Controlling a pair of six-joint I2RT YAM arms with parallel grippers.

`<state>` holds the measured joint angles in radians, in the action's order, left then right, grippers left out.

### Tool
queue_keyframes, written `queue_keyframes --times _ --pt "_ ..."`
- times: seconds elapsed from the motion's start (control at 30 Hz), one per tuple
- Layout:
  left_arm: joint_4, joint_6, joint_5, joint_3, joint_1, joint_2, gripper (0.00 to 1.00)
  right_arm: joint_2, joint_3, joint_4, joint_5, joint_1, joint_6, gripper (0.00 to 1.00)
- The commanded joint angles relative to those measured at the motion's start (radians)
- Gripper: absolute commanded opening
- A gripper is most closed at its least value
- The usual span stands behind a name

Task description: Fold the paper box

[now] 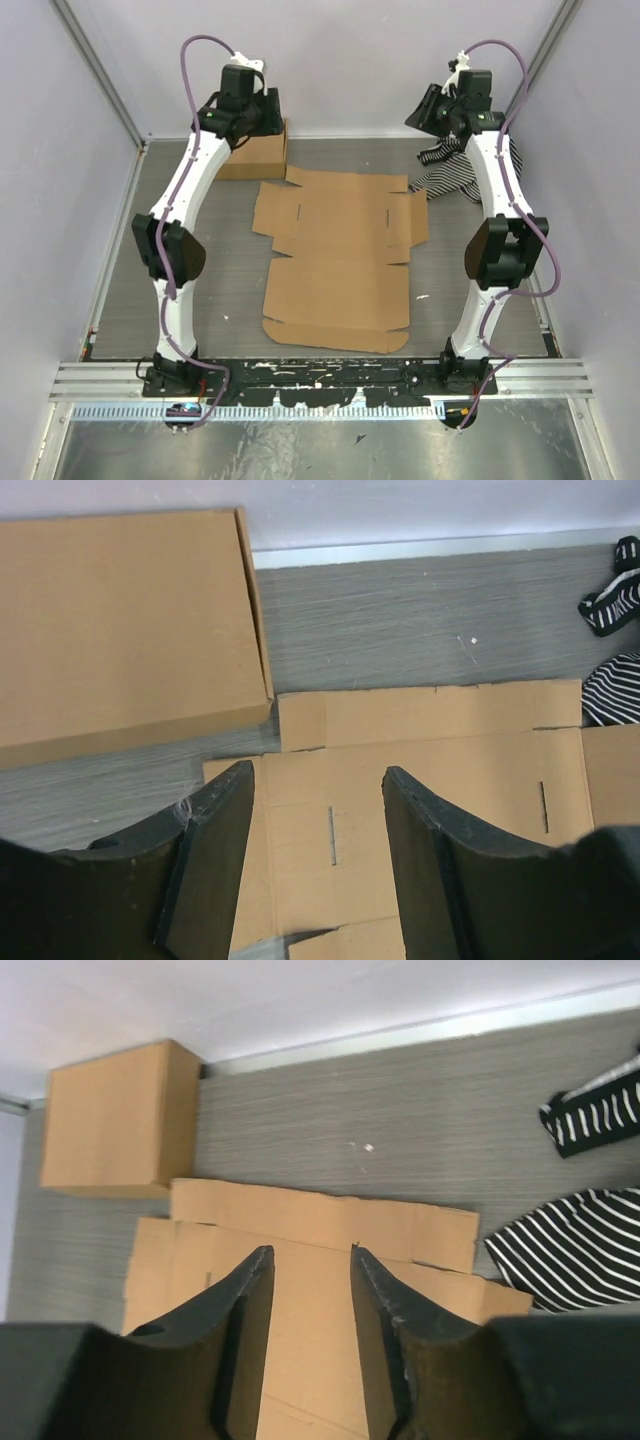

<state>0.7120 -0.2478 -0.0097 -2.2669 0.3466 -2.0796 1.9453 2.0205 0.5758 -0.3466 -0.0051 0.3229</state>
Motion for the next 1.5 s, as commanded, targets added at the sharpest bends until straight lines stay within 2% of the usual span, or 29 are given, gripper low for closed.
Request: queue_keyframes --times 0.0,0.03,0.1,0.3,0.53,0.77,1.1,1.33,1.47 --pt "0.056 -0.086 0.042 -0.068 -0.015 -0.103 0.61 0.079 0.026 0.049 0.111 0.006 -0.036 0.45" --pt "0.048 -0.096 0.042 -0.061 -0.020 -0.116 0.61 0.097 0.024 0.047 0.121 0.006 -0.036 0.54" --pt "0.044 -0.124 0.053 -0.055 -0.030 -0.149 0.61 0.141 0.025 0.050 0.139 0.005 -0.031 0.59" --pt "0.062 -0.177 0.088 -0.100 -0.045 -0.282 0.63 0.246 0.018 0.016 0.138 0.013 -0.034 0.62" --pt "0.041 -0.218 0.099 -0.093 -0.053 -0.334 0.64 0.296 0.028 -0.021 0.148 0.013 -0.027 0.65" --pt "0.075 -0.259 0.107 -0.137 -0.071 -0.406 0.63 0.362 0.056 -0.020 0.133 0.013 -0.007 0.66" --pt "0.039 -0.287 0.146 -0.132 -0.080 -0.443 0.63 0.421 0.057 -0.029 0.112 0.013 0.000 0.67" --pt "0.033 -0.293 0.157 -0.126 -0.086 -0.456 0.63 0.428 0.036 -0.032 0.081 0.019 -0.003 0.60" --pt "0.029 -0.302 0.169 -0.119 -0.087 -0.461 0.63 0.418 0.020 -0.036 0.072 0.028 -0.010 0.53"
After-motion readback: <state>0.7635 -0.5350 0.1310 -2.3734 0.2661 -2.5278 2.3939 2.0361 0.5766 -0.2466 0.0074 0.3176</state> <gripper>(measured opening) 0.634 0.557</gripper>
